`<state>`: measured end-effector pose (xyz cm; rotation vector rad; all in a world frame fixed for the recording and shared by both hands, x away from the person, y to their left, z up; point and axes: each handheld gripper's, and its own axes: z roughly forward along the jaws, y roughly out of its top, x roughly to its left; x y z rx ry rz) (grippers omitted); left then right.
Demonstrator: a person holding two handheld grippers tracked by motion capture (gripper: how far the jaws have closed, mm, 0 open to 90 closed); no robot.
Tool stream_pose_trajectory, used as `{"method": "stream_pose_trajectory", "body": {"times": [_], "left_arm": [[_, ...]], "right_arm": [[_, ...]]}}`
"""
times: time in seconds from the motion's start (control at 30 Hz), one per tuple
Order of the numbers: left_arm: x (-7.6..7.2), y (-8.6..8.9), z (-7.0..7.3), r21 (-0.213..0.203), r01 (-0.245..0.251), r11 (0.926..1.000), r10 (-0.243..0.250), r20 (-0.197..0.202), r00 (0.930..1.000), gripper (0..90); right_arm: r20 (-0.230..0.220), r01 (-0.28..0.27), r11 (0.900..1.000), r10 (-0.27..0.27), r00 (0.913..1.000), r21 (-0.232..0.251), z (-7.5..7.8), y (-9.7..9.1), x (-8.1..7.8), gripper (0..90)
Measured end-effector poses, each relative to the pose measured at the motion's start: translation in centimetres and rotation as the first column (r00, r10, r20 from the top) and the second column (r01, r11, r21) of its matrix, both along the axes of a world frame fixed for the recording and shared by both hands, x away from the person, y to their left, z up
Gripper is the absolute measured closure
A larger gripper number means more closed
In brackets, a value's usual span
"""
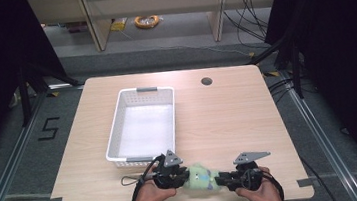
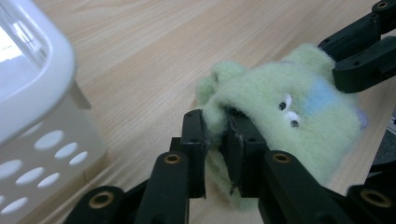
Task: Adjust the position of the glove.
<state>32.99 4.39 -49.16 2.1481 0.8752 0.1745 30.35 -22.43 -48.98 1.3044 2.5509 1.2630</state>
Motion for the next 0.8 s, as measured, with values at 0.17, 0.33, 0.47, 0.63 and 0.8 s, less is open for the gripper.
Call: {"method": "stream_pose_trajectory", "body": {"times": [0.17,0.33,0.47,0.63,0.8], "left_arm": [[-0.4,0.9,0.4,-0.040,-0.027,0.9988,0.025,-0.031,0.9992,65.3],[-0.8,1.6,0.7,-0.076,-0.067,0.9948,0.062,-0.067,0.9958,57.0],[-0.9,1.7,0.5,-0.084,-0.067,0.9942,0.057,-0.114,0.9918,53.4],[-0.6,1.2,0.0,-0.086,-0.087,0.9925,0.075,-0.138,0.9876,51.8],[-0.1,1.0,-0.5,-0.084,-0.094,0.9921,0.078,-0.178,0.9809,52.0]], "right_arm": [[0.024,0.027,0.9994,-0.027,0.9993,0.019,1.2,-0.5,-0.1,59.5],[0.019,0.039,0.9988,-0.039,0.9991,0.029,1.0,-0.8,0.6,55.0],[-0.003,0.034,0.9994,-0.034,0.9994,0.011,0.8,-0.4,0.9,54.3],[-0.013,0.022,0.9997,-0.022,0.9997,-0.008,0.5,0.1,1.5,54.2],[-0.047,0.007,0.9991,-0.009,0.9989,-0.042,-0.3,0.5,2.2,54.2]]}}
